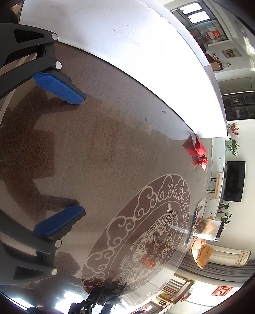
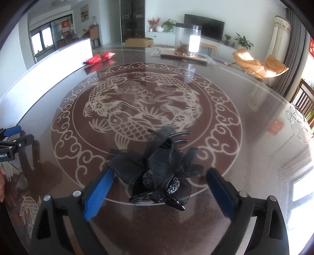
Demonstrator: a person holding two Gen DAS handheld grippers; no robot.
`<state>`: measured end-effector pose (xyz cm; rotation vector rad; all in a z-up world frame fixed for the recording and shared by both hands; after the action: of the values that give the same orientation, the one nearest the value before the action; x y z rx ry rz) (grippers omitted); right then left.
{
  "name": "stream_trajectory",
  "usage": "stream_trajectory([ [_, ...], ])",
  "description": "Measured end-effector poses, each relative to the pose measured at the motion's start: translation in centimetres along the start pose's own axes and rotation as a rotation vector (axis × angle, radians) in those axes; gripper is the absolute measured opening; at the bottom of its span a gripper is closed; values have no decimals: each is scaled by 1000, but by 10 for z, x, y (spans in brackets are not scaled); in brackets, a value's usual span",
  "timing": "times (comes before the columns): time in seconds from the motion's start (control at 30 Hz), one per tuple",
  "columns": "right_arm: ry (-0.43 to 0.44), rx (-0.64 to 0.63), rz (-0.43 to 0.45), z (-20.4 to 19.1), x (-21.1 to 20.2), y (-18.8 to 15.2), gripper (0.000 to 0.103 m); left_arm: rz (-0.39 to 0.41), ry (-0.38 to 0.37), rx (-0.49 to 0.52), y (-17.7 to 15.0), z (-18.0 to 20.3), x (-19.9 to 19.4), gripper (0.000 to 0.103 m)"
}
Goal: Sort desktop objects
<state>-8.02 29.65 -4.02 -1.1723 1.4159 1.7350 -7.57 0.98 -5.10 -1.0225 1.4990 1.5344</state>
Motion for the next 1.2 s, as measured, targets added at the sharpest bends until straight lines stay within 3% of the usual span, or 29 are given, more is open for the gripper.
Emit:
stream_trajectory([
  [0.3,17,21,-19,0,6,5,103,1,1,0,0,-1,0,103],
  [1.2,18,23,-19,0,6,6,103,1,1,-1,0,0,1,103],
])
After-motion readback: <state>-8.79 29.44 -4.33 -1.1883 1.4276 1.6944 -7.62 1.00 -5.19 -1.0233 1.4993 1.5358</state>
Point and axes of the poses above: each gripper's, at about its wrist camera, not at the fingertips, and x roughly the way its jaws point, z to its right, y to its top, the point moved 3 cm from there along x, roughly the way its jaws point, and after that the axes turned 11 degrees about -z, right-handed, at the moved point
